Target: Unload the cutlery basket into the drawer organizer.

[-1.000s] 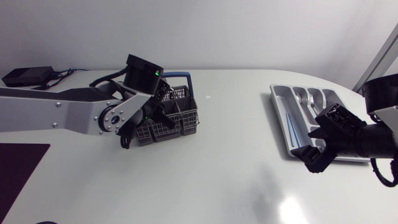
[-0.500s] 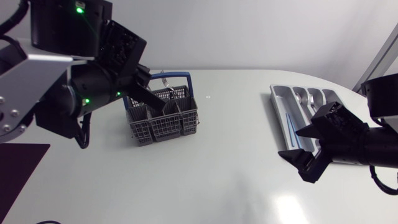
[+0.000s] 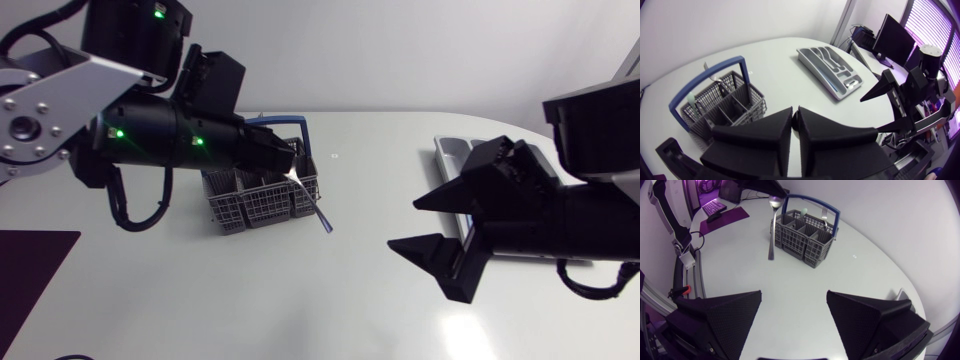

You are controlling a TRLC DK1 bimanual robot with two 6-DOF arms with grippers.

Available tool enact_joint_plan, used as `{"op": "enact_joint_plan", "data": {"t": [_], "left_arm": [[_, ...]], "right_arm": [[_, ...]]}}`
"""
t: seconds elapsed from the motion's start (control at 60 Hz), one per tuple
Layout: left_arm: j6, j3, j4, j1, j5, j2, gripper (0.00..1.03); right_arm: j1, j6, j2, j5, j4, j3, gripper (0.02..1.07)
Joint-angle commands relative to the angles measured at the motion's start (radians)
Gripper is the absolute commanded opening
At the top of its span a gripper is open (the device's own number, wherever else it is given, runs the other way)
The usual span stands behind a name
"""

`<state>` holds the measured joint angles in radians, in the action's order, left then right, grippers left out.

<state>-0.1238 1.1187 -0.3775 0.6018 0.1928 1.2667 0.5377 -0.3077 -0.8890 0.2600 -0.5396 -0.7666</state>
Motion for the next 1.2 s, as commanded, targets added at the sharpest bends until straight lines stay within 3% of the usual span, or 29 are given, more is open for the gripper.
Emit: {"op": "enact_joint_plan", "data": {"t": [0.0,0.133,0.233,0.55,0.633,0.883,0.983,1.183], "left_arm": [[-0.056,0.033,-0.008,-0.013,0.062,0.045,0.04],[-0.08,0.046,-0.008,-0.028,0.149,0.092,0.04],[-0.1,0.067,-0.008,-0.042,0.203,0.12,0.04],[-0.109,0.073,-0.004,-0.028,0.208,0.14,0.04],[-0.111,0.069,-0.003,-0.027,0.208,0.142,0.04],[-0.112,0.069,0.0,-0.017,0.208,0.142,0.04],[-0.112,0.066,-0.001,-0.016,0.208,0.142,0.04],[-0.112,0.058,-0.001,-0.017,0.208,0.138,0.04]], "right_arm": [[0.048,0.067,-0.054,-0.001,0.033,-0.039,0.92],[0.114,0.087,-0.16,-0.004,0.09,-0.085,0.92],[0.117,0.081,-0.246,0.001,0.121,-0.125,0.85],[0.127,0.084,-0.401,0.036,0.153,-0.231,0.61],[0.134,0.084,-0.429,0.042,0.147,-0.25,0.6],[0.142,0.085,-0.472,0.054,0.136,-0.28,0.36],[0.14,0.085,-0.496,0.053,0.125,-0.29,0.21],[0.139,0.085,-0.507,0.073,0.116,-0.287,0.13]]}}
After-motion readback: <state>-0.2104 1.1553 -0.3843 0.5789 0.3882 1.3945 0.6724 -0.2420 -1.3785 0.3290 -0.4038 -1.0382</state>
